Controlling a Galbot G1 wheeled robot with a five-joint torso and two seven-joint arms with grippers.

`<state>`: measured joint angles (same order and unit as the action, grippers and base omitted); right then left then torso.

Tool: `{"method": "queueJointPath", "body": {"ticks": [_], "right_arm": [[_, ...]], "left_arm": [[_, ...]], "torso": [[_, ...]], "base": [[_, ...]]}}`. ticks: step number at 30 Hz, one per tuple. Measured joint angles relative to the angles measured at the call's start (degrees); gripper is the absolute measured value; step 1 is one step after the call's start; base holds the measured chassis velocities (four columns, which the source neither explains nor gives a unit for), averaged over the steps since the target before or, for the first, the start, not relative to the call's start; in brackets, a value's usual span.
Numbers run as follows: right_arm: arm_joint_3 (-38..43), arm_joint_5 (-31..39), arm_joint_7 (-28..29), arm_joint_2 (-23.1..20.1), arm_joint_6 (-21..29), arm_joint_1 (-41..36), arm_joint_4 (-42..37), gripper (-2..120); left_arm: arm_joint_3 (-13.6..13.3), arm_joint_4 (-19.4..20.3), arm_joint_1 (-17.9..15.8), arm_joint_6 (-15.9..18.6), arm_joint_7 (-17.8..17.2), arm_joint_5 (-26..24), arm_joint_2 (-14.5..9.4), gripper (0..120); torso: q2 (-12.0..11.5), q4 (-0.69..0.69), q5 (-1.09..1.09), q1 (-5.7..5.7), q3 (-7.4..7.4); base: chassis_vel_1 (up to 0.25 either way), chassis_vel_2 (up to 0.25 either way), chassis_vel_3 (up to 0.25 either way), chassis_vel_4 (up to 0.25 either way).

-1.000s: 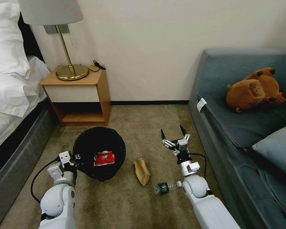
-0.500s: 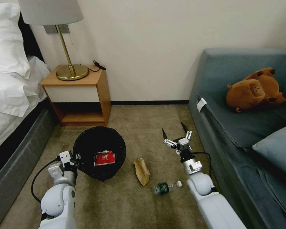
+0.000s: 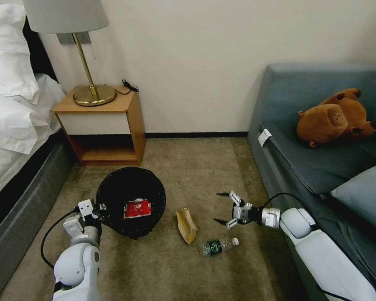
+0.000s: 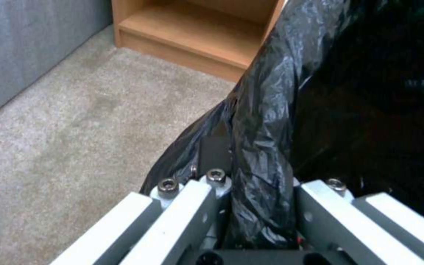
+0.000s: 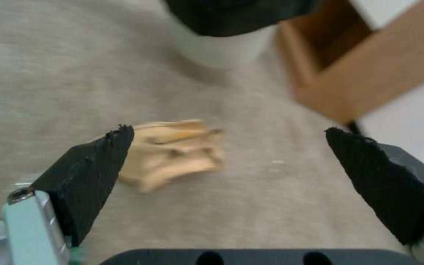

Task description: Pick up the trash bin, then pick up the garbage on the floor and place it into the trash bin.

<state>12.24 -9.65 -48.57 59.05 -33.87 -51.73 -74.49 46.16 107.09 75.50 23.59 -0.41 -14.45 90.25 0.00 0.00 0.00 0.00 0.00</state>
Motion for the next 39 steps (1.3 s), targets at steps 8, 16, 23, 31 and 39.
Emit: {"method": "queueJointPath", "body": {"ticks": [8,16,23,31,39], "right_arm": [[-4.1,-1.3,-18.4,2.8,0.8,4.8,7.9,100],[-7.2,5.4,-24.8,3.0,6.8,7.1,12.8,100],[-9.5,10.5,-23.4,2.5,11.6,7.6,18.1,100],[-10.2,6.6,-22.1,4.3,11.9,7.8,20.0,100],[-9.6,1.9,-21.7,7.2,10.6,8.1,22.3,100]], "left_arm": [[0.5,-0.2,0.4,-0.1,0.0,0.6,0.0,1],[0.7,-0.1,0.6,-0.2,0.0,0.9,0.4,1],[0.4,-0.4,0.3,-0.2,-0.1,1.2,0.6,1],[0.0,-1.0,-0.3,-0.4,-0.2,1.3,1.1,1],[0.2,-1.0,-0.1,-0.6,-0.1,1.2,1.0,1]], "torso": [[0.0,0.0,0.0,0.0,0.0],[0.0,0.01,0.0,0.0,0.0],[0.0,0.0,-0.01,0.0,0.0],[0.0,0.0,0.0,0.0,0.0],[0.0,0.0,0.01,0.0,0.0]], "base": [[0.0,0.0,0.0,0.0],[0.0,0.0,0.0,0.0],[0.0,0.0,0.0,0.0],[0.0,0.0,0.0,0.0],[0.0,0.0,0.0,0.0]]}}
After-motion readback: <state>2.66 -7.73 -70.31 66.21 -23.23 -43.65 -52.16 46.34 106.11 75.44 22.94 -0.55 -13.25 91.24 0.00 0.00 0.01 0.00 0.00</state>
